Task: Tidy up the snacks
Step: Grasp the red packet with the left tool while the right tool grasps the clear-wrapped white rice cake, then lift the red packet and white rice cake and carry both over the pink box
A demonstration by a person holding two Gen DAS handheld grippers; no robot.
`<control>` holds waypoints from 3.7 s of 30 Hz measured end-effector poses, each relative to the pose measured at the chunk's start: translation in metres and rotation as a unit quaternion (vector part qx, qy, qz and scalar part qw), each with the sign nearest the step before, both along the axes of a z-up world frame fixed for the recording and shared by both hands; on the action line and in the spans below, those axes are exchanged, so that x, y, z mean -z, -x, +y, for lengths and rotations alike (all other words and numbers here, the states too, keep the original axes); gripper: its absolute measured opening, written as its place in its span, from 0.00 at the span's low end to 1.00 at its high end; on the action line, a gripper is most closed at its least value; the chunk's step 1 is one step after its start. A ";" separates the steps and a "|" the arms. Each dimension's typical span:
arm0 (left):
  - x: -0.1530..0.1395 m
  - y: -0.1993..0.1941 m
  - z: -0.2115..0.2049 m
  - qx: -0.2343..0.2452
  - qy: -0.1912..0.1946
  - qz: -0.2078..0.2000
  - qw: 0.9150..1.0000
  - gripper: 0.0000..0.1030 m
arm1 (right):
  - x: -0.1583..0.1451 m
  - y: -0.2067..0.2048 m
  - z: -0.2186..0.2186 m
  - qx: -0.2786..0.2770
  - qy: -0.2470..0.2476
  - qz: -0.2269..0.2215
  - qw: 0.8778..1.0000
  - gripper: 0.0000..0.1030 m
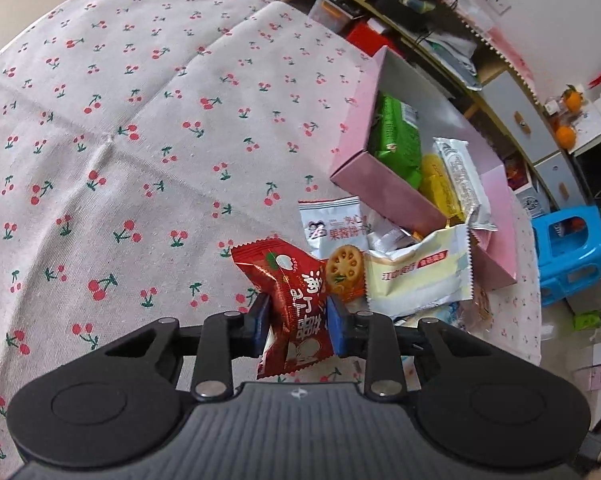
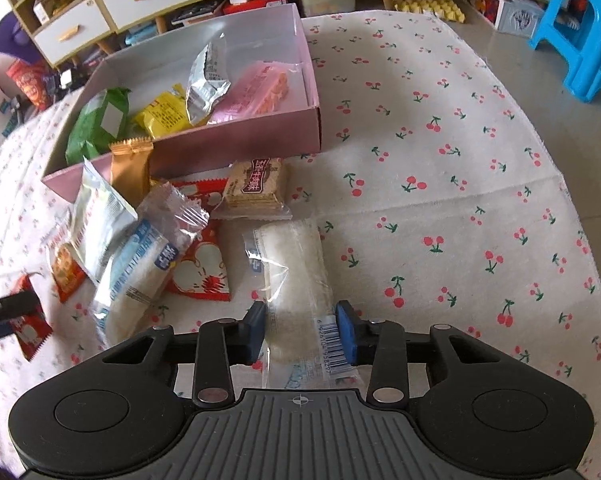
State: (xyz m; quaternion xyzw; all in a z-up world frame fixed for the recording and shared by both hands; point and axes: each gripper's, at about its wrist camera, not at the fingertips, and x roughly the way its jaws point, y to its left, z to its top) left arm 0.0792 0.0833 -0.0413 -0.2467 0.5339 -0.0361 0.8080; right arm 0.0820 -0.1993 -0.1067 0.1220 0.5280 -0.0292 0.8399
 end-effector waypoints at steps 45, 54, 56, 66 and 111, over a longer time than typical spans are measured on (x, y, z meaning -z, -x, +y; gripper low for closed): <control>-0.032 -0.019 -0.029 0.113 -0.005 -0.073 0.991 0.26 | -0.045 -0.006 -0.033 0.037 -0.163 -0.032 0.985 0.29; -0.025 -0.017 -0.034 0.132 -0.010 -0.056 0.990 0.26 | -0.010 -0.014 -0.008 0.008 -0.109 0.035 0.993 0.40; -0.024 -0.016 -0.035 0.136 -0.011 -0.054 0.989 0.26 | -0.004 -0.015 -0.002 0.007 -0.089 0.043 0.995 0.42; -0.017 -0.013 -0.045 0.153 -0.023 -0.044 0.987 0.26 | 0.000 -0.009 0.025 -0.028 -0.002 0.015 0.999 0.41; -0.024 -0.166 -0.092 0.134 -0.067 -0.159 0.976 0.44 | -0.066 -0.123 -0.042 0.031 -0.097 -0.145 0.984 0.31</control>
